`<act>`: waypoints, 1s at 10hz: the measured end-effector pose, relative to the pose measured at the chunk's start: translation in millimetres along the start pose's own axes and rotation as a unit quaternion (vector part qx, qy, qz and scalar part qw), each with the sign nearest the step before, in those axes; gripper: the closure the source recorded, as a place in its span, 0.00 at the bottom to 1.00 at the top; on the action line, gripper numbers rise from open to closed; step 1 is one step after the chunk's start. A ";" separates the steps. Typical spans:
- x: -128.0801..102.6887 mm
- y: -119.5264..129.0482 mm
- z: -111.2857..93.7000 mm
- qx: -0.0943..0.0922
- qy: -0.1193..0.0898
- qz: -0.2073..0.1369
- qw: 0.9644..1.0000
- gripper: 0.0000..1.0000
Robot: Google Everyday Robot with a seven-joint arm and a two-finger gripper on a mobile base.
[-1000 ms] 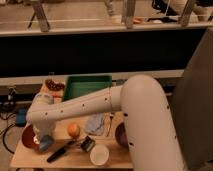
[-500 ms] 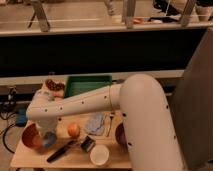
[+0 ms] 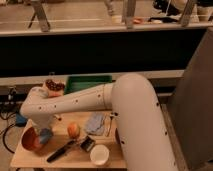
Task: Wipe red bowl with sponge
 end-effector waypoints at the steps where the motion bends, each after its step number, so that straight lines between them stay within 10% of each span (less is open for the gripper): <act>1: 3.8 -5.5 0.9 0.002 0.001 -0.006 1.000 0.95; 10: 8.4 -62.8 6.4 0.037 -0.005 -0.082 0.996 0.95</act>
